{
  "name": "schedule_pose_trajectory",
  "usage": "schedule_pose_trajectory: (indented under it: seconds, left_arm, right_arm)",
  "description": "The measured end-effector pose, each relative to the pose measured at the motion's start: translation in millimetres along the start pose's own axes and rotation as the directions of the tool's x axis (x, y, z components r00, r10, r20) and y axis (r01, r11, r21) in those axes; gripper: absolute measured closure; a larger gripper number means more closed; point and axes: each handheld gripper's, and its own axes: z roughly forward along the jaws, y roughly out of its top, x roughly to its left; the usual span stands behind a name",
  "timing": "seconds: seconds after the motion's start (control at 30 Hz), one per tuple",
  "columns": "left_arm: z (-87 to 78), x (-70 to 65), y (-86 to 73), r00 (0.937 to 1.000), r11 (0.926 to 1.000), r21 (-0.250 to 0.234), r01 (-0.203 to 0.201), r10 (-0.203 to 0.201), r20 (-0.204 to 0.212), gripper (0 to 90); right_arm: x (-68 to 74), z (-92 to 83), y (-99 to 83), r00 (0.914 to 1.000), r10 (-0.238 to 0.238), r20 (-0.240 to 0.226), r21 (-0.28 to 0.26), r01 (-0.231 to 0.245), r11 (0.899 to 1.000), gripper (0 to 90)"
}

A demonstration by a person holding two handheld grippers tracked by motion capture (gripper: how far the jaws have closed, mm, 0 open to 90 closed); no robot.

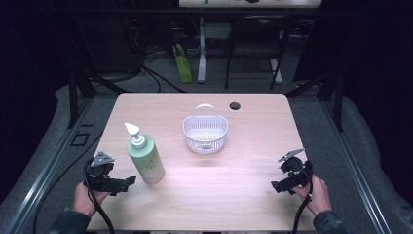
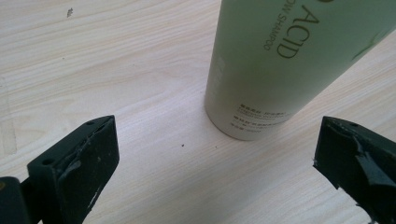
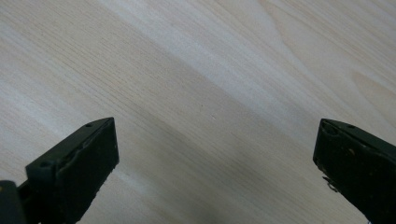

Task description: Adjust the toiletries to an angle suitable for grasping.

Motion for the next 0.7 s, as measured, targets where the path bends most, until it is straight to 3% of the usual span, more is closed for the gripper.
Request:
schedule_pose_trajectory:
  seconds: [0.7]
  left_arm:
    - [-8.8,-12.4,8.1,0.9991,0.9959,-0.086,-0.029,0.031,0.029,0.0]
  right_arm:
    - [1.5,-2.2,0.4,1.0,0.003,-0.001,-0.009,-0.003,1.0,0.0]
